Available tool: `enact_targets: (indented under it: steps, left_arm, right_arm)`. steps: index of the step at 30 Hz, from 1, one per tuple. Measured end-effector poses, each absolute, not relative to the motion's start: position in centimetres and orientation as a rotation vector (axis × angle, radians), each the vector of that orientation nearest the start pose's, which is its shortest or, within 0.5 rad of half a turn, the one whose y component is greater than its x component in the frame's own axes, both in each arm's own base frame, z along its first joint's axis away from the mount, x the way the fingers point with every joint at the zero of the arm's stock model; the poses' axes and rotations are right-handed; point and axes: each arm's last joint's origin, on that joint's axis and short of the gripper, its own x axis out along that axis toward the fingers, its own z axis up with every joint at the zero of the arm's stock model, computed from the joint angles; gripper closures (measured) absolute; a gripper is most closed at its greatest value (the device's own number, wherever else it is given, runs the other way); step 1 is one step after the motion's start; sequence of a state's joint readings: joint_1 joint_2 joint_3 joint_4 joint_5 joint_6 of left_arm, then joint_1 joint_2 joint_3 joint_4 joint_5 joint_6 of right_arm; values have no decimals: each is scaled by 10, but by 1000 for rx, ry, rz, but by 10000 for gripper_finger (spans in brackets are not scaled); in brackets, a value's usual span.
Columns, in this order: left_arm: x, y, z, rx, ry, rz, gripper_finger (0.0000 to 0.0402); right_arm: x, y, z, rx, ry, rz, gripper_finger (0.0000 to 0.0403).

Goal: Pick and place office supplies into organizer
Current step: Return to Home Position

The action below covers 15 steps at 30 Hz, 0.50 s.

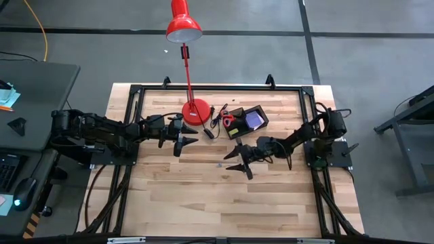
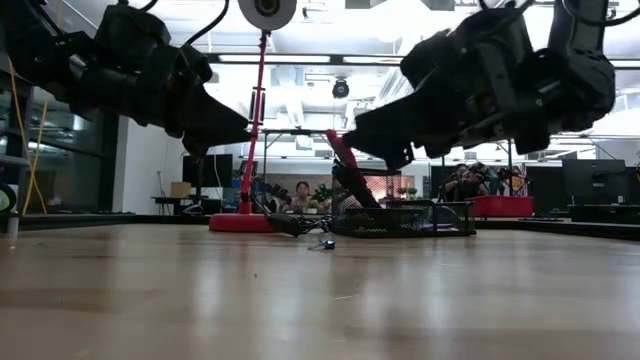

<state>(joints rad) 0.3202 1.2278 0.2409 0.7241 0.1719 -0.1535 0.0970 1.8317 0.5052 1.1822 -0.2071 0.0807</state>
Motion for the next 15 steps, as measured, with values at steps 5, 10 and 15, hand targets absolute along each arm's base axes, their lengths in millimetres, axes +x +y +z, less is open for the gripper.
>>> enact_targets:
  steps: [5,10,15]
  left_arm:
    - [200,61,156,-216,240,166,234]
    - [200,61,154,-225,266,168,234]
    - [200,61,154,-231,265,168,234]
  right_arm:
    - [311,36,120,57,253,291,183]
    - [314,39,122,41,257,355,191]
    - [315,38,115,18,262,346,189]
